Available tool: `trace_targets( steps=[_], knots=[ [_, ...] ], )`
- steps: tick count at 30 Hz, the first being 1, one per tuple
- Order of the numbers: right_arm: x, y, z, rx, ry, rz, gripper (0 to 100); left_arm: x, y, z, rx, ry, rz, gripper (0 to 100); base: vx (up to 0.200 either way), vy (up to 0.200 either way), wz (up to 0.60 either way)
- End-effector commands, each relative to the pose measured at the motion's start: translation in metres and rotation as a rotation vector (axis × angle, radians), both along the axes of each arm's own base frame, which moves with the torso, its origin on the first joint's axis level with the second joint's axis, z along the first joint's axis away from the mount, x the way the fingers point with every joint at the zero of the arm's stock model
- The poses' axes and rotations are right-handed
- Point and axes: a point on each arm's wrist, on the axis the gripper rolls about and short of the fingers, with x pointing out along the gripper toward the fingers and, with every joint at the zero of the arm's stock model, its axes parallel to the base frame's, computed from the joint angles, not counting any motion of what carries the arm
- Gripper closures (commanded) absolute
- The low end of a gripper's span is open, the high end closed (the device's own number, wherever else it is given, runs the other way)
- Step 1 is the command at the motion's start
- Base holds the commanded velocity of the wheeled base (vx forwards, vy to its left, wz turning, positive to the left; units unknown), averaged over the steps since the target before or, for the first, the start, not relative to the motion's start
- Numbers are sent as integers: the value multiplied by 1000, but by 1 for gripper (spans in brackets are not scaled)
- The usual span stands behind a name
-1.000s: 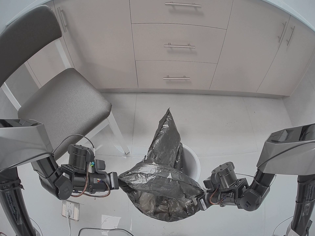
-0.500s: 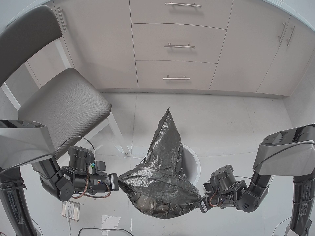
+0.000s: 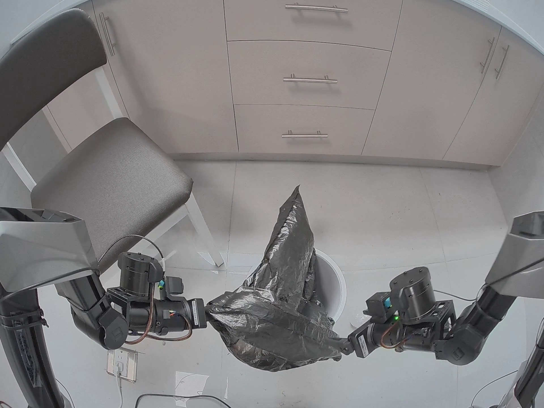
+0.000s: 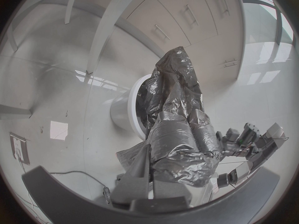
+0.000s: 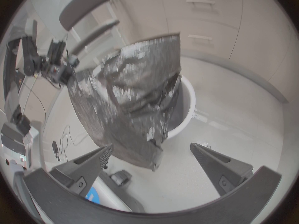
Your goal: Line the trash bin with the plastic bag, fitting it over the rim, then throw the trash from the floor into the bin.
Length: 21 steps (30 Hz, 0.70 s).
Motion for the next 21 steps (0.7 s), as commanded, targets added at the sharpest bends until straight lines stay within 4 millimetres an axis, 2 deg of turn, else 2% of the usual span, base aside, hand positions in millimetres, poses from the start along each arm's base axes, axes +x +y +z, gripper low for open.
trace_targets(
  steps=[1, 2, 3, 5, 8, 11, 15, 21],
  knots=[
    [4, 5, 73, 209, -213, -37, 0, -2, -3, -6, -11, -28, -13, 100, 0, 0, 0],
    [11, 11, 81, 240, -242, -59, 0, -3, -3, -6, -15, -36, -14, 100, 0, 0, 0],
    [11, 11, 81, 240, -242, -59, 0, -3, -3, -6, -15, -36, -14, 100, 0, 0, 0],
    [37, 38, 98, 309, -324, -129, 0, -6, -3, -4, -26, -53, -13, 100, 0, 0, 0],
    [60, 66, 104, 336, -386, -177, 0, -10, -5, -2, -31, -64, -23, 100, 0, 0, 0],
    [77, 89, 103, 337, -409, -186, 0, -12, -7, -2, -34, -68, -31, 100, 0, 0, 0],
    [102, 109, 100, 304, -403, -218, 0, -12, -7, -2, -34, -68, -31, 100, 0, 0, 0],
    [135, 125, 80, 255, -369, -244, 0, -12, -7, -2, -34, -66, -30, 100, 0, 0, 0]
  ],
)
